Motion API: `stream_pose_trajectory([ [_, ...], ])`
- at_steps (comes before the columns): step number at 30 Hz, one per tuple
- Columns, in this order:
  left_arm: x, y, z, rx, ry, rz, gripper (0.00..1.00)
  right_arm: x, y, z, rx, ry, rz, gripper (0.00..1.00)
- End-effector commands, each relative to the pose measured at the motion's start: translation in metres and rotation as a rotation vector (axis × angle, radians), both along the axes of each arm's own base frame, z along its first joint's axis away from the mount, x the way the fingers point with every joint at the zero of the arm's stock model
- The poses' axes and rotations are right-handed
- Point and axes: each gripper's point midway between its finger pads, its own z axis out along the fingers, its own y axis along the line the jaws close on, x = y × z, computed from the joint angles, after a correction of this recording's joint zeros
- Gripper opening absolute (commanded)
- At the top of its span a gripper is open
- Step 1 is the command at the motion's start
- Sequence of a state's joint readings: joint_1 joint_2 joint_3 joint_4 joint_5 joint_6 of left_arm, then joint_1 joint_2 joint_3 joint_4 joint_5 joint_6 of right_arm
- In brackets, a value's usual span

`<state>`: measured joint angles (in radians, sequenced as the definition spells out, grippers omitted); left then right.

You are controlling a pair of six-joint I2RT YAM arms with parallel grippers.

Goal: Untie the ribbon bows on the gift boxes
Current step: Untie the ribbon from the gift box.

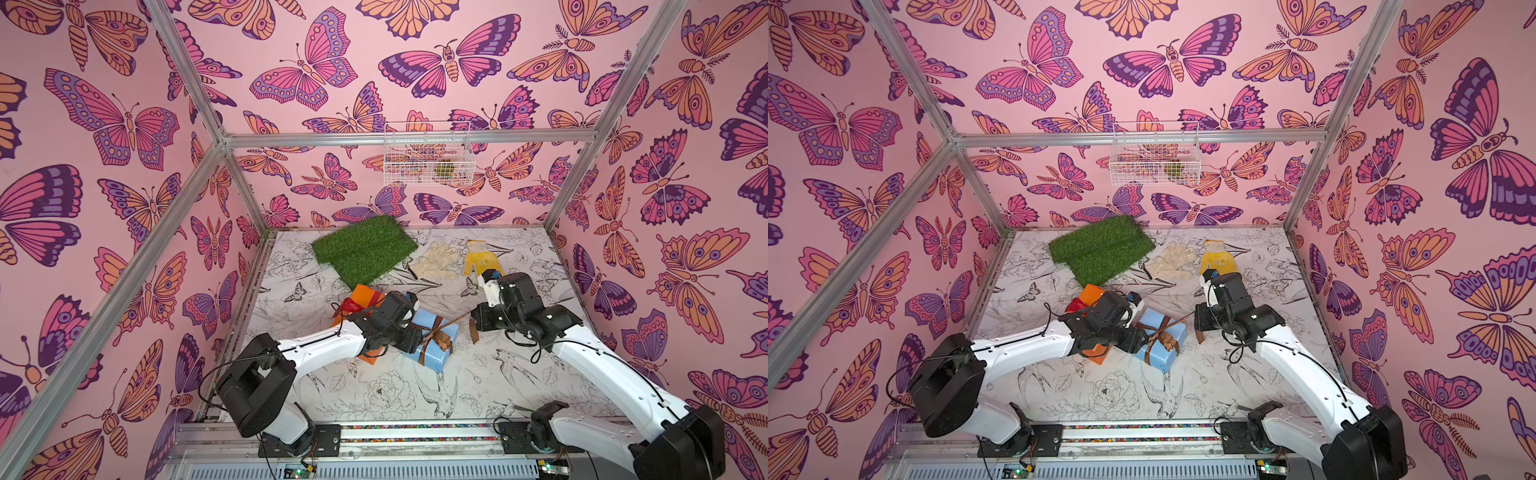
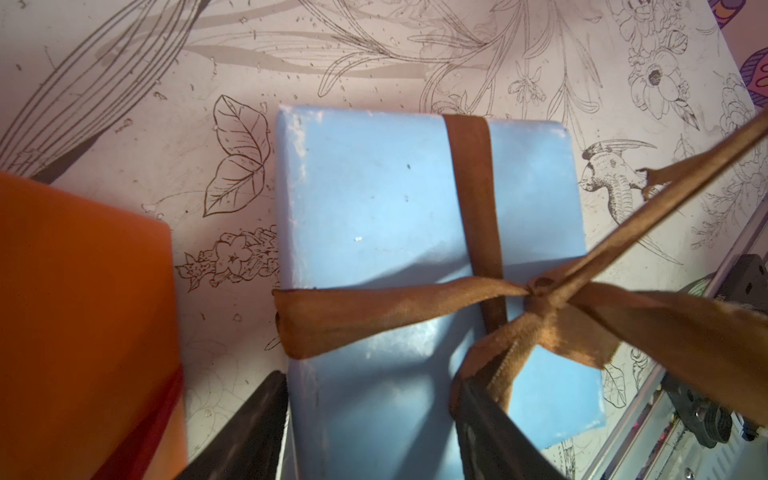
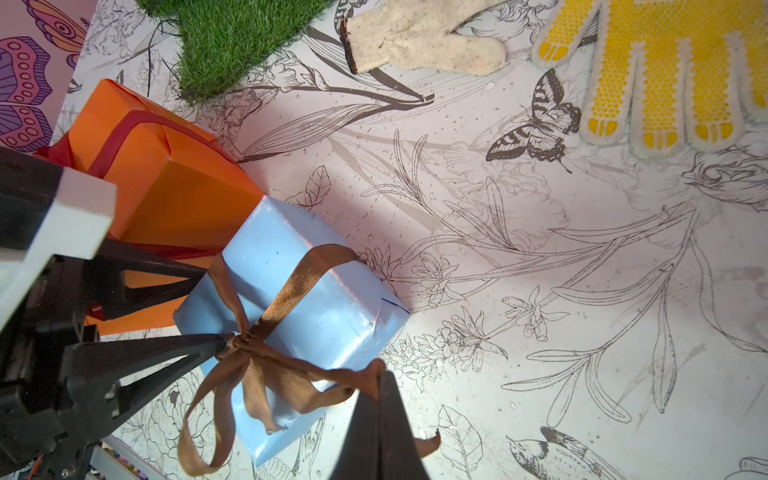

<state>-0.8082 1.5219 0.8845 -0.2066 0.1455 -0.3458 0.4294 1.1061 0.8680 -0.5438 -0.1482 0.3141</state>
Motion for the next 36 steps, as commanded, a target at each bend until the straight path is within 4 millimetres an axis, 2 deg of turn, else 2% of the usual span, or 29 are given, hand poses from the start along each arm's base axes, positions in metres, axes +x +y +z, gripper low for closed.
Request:
stream_pose_trajectory([
  [1, -0.015, 0.018, -0.018, 0.065, 0.07, 0.011, 0.65, 0.003, -0.001, 0.006, 0.006, -0.009, 0.004, 0.0],
  [7, 0.0, 0.011, 0.028, -0.012, -0.052, 0.015, 0.65, -0.001, 0.005, -0.003, 0.035, 0.018, 0.026, 0.0],
  [10, 0.002, 0.011, 0.036, -0.032, -0.075, 0.032, 0.66, -0.003, 0.006, -0.006, 0.037, 0.028, 0.033, 0.0],
  [13, -0.001, 0.014, 0.032, -0.035, -0.063, 0.043, 0.66, -0.004, 0.006, -0.008, 0.034, 0.032, 0.035, 0.0],
  [21, -0.008, 0.029, -0.009, 0.051, 0.0, 0.078, 0.64, 0.001, -0.003, 0.004, -0.014, -0.003, 0.012, 0.0],
  [25, -0.007, 0.03, -0.024, 0.083, 0.027, 0.089, 0.63, 0.002, -0.006, 0.011, -0.03, -0.016, 0.011, 0.0],
  [30, -0.007, 0.029, -0.031, 0.088, 0.039, 0.088, 0.63, 0.002, -0.008, 0.018, -0.039, -0.024, 0.01, 0.0],
  [36, -0.007, 0.029, -0.029, 0.086, 0.031, 0.09, 0.63, 0.006, -0.017, 0.03, -0.058, -0.046, -0.011, 0.0],
])
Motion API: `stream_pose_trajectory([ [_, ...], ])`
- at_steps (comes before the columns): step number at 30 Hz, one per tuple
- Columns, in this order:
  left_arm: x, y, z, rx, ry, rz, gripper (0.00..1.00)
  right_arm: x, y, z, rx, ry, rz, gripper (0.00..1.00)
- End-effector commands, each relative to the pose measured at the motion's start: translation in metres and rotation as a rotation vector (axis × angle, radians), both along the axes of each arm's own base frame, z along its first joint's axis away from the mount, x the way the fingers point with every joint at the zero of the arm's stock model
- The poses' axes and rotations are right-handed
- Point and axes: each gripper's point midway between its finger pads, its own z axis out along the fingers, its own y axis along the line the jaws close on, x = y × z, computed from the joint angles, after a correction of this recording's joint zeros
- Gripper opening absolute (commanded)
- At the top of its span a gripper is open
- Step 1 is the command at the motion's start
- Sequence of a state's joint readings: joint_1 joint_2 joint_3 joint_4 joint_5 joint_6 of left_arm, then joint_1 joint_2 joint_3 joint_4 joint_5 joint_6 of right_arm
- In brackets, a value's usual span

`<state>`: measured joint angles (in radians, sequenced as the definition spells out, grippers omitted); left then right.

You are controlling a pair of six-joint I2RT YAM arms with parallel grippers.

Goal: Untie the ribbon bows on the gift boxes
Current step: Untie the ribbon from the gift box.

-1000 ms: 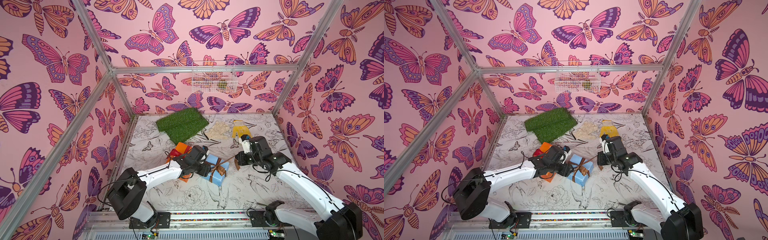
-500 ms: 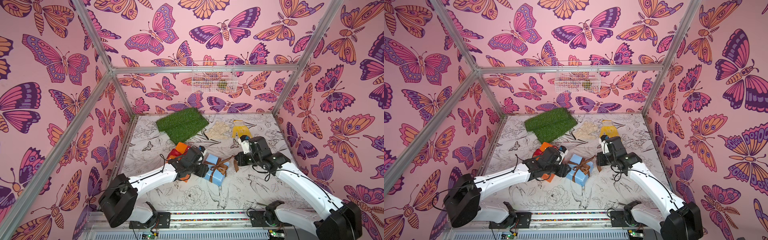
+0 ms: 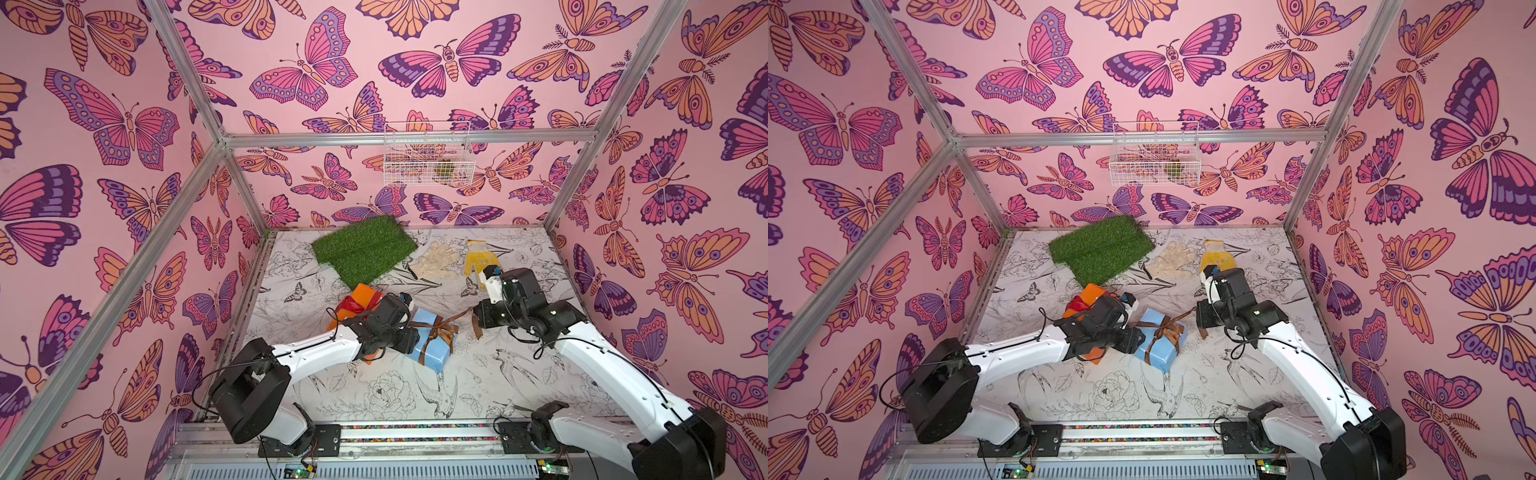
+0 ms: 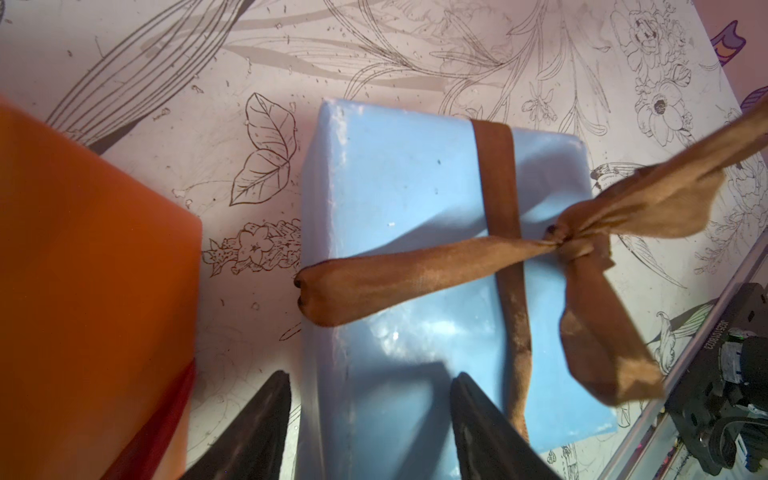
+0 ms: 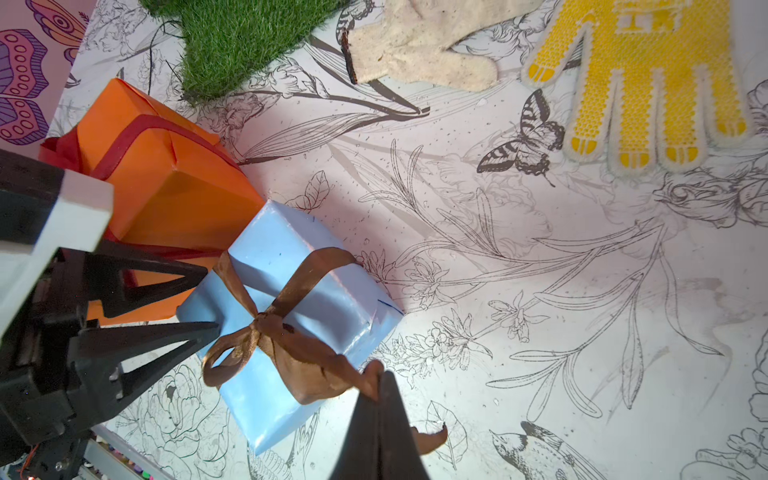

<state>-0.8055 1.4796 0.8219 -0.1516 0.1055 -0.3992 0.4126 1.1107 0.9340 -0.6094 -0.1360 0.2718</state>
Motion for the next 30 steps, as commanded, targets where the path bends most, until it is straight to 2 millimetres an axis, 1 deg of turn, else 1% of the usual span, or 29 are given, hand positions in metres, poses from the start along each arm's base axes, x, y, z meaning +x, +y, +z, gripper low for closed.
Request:
stream_pose_trajectory([
  [1, -0.008, 0.019, -0.028, 0.103, 0.055, 0.02, 0.63, 0.004, -0.013, 0.016, -0.027, -0.031, -0.026, 0.0],
  [7, -0.011, 0.019, -0.032, 0.107, 0.071, 0.015, 0.62, 0.013, -0.023, 0.028, -0.008, -0.051, -0.056, 0.0],
  [11, -0.012, 0.021, -0.034, 0.109, 0.073, 0.015, 0.62, 0.02, -0.029, 0.043, 0.0, -0.082, -0.078, 0.0],
  [15, -0.013, 0.021, -0.035, 0.112, 0.075, 0.014, 0.62, 0.025, -0.031, 0.058, 0.004, -0.112, -0.085, 0.0],
  [25, -0.014, 0.022, -0.037, 0.119, 0.078, 0.008, 0.62, 0.025, -0.045, 0.088, 0.003, -0.172, -0.122, 0.0],
  [28, -0.015, 0.022, -0.038, 0.118, 0.08, 0.008, 0.62, 0.023, -0.046, 0.096, 0.011, -0.188, -0.126, 0.0],
  [30, -0.015, 0.023, -0.038, 0.119, 0.08, 0.009, 0.62, 0.021, -0.046, 0.099, 0.013, -0.191, -0.125, 0.0],
])
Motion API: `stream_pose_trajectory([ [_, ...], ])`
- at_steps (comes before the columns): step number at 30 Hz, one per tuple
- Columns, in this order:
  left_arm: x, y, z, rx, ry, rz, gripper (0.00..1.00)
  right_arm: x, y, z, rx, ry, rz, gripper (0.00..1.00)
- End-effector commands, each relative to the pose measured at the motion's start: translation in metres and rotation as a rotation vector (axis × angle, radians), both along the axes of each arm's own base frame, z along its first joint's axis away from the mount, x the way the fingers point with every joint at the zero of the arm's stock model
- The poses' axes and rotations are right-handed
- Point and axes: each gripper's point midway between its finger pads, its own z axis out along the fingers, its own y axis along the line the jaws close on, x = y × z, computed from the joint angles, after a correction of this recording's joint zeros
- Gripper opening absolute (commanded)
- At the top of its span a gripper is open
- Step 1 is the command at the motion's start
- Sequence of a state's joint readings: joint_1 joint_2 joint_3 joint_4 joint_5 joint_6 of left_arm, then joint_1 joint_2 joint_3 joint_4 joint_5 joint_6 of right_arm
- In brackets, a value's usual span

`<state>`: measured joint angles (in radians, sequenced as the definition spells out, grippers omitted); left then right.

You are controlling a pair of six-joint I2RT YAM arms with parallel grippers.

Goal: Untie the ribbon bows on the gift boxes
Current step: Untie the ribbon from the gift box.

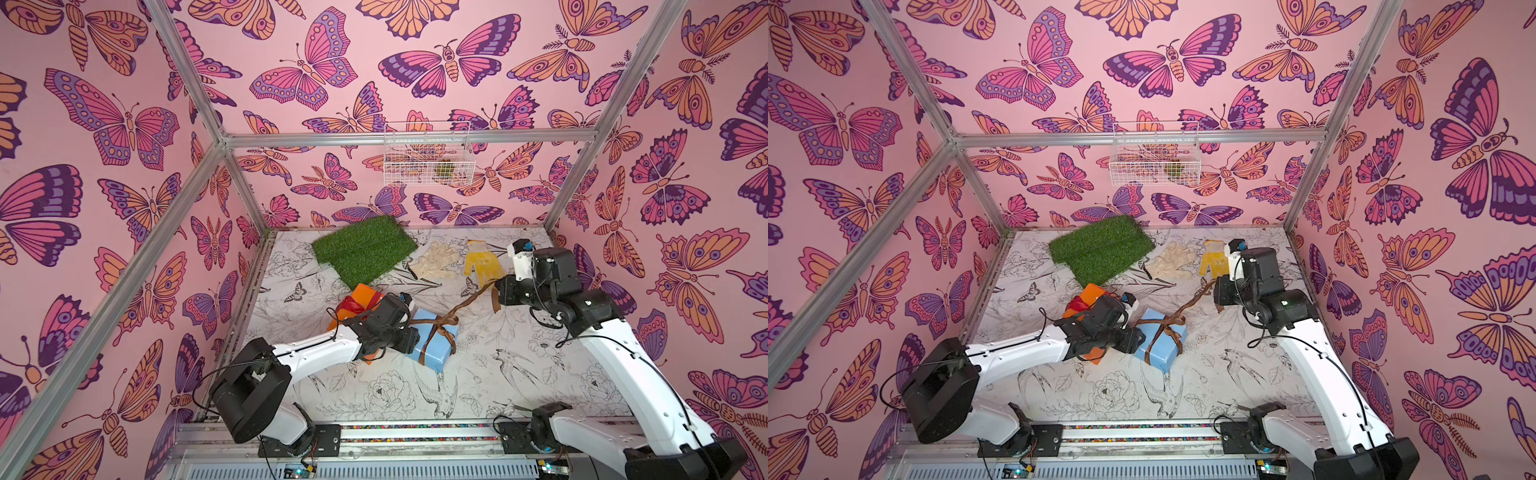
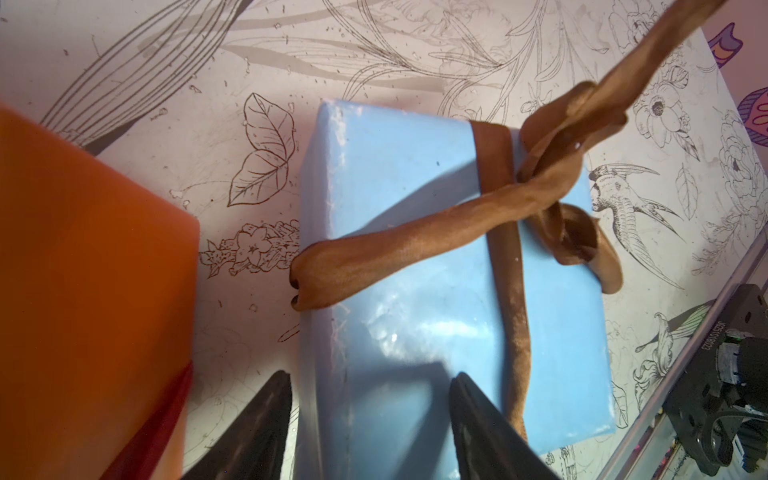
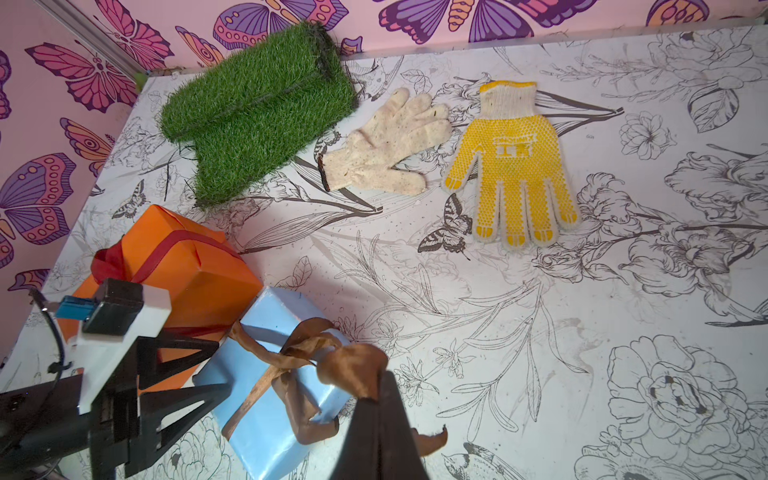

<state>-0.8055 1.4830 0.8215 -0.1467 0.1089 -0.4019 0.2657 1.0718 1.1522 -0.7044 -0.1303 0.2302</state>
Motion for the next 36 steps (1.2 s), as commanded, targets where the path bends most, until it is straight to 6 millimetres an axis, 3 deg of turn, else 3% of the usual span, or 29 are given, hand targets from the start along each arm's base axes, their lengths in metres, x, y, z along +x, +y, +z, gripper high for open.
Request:
stream_pose_trajectory([
  [1, -0.015, 0.024, -0.037, 0.121, 0.077, 0.008, 0.62, -0.005, -0.006, 0.011, -0.012, -0.019, -0.008, 0.0],
  [8, -0.014, 0.022, -0.033, 0.113, 0.068, 0.005, 0.62, 0.002, -0.001, -0.019, 0.018, 0.045, -0.02, 0.01],
  [15, -0.011, 0.017, -0.021, 0.087, 0.043, -0.006, 0.62, 0.014, 0.002, -0.051, 0.017, 0.117, -0.037, 0.32],
  [19, -0.007, 0.014, -0.01, 0.067, 0.021, -0.007, 0.62, 0.018, -0.003, -0.053, -0.013, 0.12, -0.053, 0.48],
  [22, -0.005, 0.01, -0.005, 0.055, 0.013, -0.013, 0.62, 0.016, -0.001, -0.049, -0.014, 0.112, -0.037, 0.54],
  [28, 0.001, 0.005, 0.003, 0.045, -0.007, -0.02, 0.62, -0.002, 0.029, -0.057, 0.127, 0.164, 0.084, 0.52],
  [36, 0.012, -0.01, 0.021, 0.017, -0.04, -0.042, 0.6, -0.043, 0.07, -0.091, 0.166, 0.219, 0.239, 0.42],
])
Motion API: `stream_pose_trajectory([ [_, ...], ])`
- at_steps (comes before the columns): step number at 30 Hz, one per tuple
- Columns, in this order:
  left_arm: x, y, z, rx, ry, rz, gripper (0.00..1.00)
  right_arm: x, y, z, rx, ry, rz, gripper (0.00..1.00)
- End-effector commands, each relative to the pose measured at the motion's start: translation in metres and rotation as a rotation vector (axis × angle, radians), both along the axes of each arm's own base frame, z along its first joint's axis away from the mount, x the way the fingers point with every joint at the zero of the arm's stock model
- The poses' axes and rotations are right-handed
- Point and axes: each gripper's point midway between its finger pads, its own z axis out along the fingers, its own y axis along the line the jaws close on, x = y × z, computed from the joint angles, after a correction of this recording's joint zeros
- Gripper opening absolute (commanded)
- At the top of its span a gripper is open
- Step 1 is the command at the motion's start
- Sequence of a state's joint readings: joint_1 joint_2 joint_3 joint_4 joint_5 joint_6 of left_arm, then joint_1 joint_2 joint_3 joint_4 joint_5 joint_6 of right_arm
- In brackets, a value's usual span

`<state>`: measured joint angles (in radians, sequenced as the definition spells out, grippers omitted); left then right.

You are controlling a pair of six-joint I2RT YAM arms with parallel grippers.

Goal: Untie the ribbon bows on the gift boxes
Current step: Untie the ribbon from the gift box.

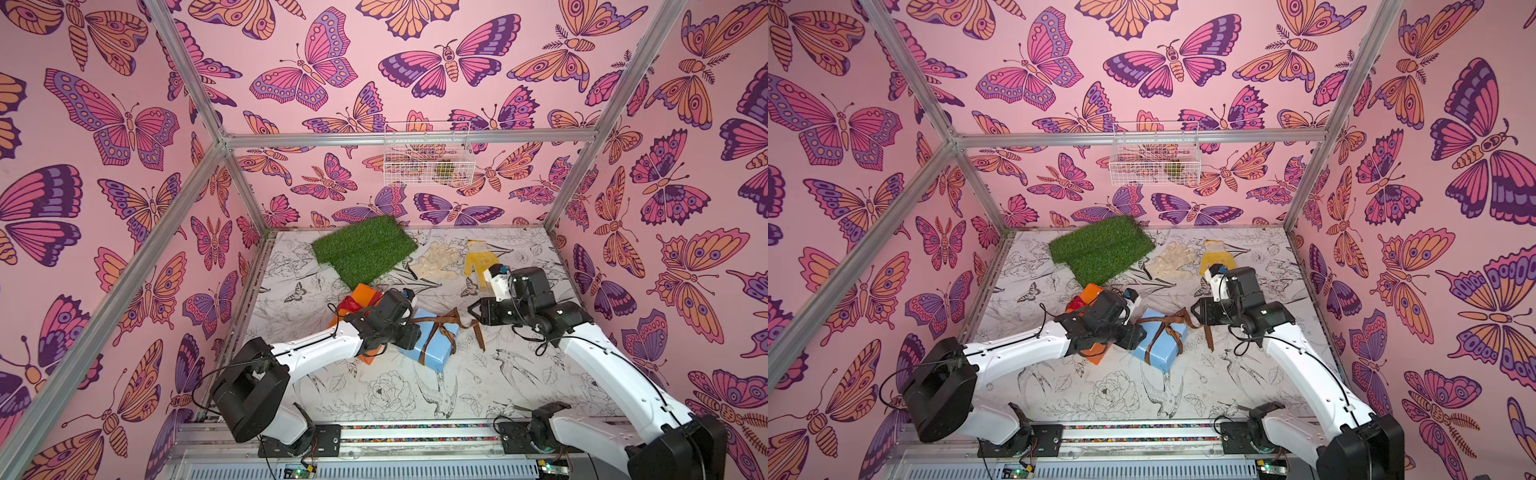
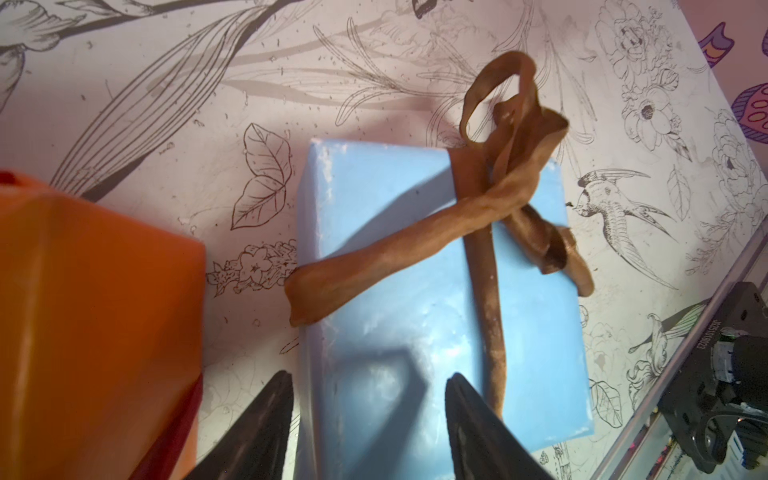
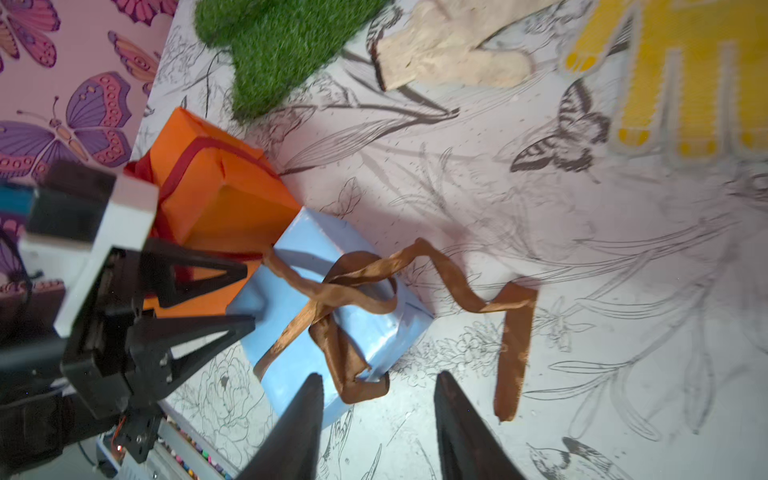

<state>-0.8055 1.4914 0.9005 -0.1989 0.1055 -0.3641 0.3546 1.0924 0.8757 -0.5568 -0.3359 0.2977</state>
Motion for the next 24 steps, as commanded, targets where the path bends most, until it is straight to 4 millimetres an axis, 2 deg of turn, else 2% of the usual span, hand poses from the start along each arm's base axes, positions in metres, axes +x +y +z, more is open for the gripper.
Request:
stream_pose_trajectory([
  [1, 0.005, -0.003, 0.004, 0.01, -0.01, -0.017, 0.6, -0.009, 0.019, -0.005, 0.034, 0.012, 0.053, 0.4],
  [6, 0.012, -0.014, 0.019, 0.0, -0.063, -0.06, 0.6, -0.015, 0.039, -0.018, 0.048, 0.03, 0.103, 0.37],
  [11, 0.021, -0.025, 0.022, 0.033, -0.123, -0.143, 0.57, -0.015, 0.058, -0.029, 0.02, 0.044, 0.134, 0.37],
  [20, 0.03, -0.037, 0.008, 0.076, -0.163, -0.228, 0.54, -0.013, 0.063, -0.049, -0.017, 0.073, 0.128, 0.37],
  [24, 0.029, -0.043, 0.01, 0.046, -0.176, -0.253, 0.55, -0.014, 0.063, -0.053, -0.026, 0.082, 0.134, 0.37],
])
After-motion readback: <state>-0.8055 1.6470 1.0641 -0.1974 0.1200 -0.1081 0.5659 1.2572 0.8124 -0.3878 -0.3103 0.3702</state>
